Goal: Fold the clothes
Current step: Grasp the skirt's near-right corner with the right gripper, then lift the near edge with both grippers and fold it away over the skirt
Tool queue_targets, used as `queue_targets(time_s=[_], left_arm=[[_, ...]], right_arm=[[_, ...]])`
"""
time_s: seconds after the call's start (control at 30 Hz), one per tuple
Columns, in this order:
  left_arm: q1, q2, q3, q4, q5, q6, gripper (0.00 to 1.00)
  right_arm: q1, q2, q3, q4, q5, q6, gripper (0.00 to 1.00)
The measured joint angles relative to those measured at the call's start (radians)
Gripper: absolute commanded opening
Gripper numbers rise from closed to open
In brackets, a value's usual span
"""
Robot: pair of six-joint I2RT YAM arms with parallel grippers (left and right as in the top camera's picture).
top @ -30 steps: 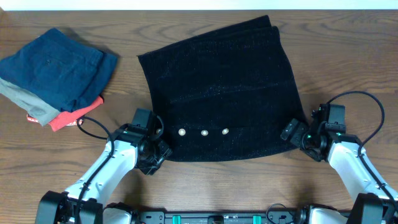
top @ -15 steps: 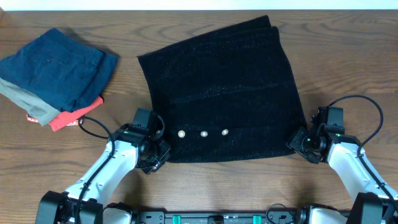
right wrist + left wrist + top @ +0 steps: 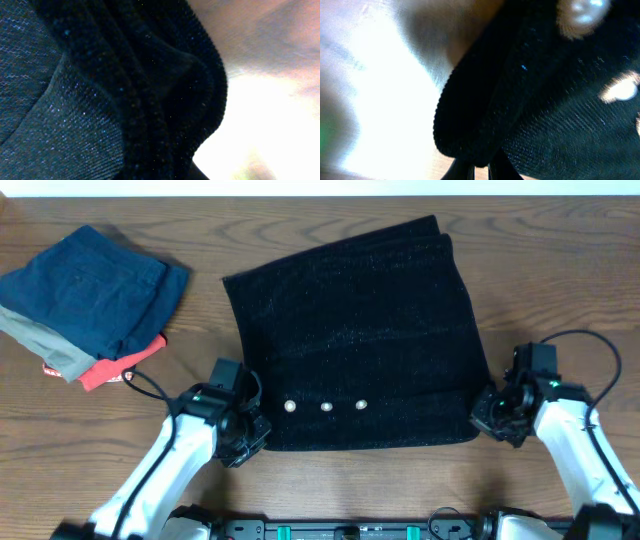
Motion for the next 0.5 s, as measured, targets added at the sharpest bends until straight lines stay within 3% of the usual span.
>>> queue_targets(time_s=[0.5], left_arm=[[-0.005, -0.521, 0.198, -0.375, 0.029, 0.100, 0.06]], right_arm=[[-0.030, -0.329, 0.241, -0.398, 0.013, -0.036, 0.08]])
